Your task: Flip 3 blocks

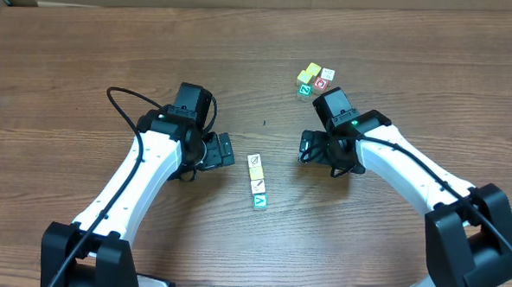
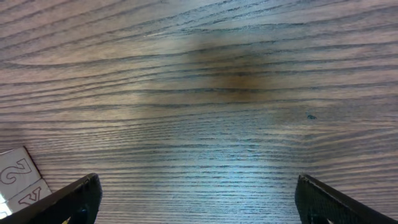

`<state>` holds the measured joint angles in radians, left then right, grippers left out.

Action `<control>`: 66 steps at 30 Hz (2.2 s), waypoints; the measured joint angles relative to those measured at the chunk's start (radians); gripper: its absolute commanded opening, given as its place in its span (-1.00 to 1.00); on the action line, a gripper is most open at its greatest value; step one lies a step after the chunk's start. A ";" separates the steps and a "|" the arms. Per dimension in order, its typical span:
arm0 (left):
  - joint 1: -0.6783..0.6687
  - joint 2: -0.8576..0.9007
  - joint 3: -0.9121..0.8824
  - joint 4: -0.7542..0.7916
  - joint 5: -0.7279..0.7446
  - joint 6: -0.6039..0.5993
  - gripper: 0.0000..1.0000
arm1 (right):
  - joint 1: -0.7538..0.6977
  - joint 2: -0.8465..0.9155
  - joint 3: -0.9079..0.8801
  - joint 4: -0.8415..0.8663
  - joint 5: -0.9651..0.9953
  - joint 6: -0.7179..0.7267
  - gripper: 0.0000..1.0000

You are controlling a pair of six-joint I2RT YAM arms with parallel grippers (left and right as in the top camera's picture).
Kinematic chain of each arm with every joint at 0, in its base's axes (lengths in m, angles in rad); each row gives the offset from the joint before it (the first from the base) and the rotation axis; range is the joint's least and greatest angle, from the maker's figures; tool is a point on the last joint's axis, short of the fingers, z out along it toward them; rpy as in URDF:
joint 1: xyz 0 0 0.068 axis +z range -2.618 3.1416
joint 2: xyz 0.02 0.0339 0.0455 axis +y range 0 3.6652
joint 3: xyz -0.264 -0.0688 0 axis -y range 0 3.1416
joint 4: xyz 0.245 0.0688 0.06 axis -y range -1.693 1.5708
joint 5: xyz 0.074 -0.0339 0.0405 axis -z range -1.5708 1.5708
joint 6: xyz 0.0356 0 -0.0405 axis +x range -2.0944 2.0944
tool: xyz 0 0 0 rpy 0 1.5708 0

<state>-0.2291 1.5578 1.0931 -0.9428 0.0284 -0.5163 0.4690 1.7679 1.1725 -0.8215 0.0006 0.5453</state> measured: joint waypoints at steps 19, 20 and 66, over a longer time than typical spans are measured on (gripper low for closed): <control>0.000 0.000 0.000 0.000 0.000 0.000 0.99 | -0.002 -0.663 0.000 -0.002 0.003 0.000 1.00; 0.000 0.000 0.000 0.000 -0.001 0.000 0.99 | -0.003 -0.703 0.000 -0.002 0.004 0.000 1.00; 0.000 0.000 0.000 0.000 -0.003 0.000 1.00 | -0.421 -1.744 -0.764 0.983 0.016 -0.123 1.00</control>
<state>-0.2291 1.5578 1.0931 -0.9424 0.0250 -0.5163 0.0479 0.0238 0.4084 0.1619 0.0162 0.4225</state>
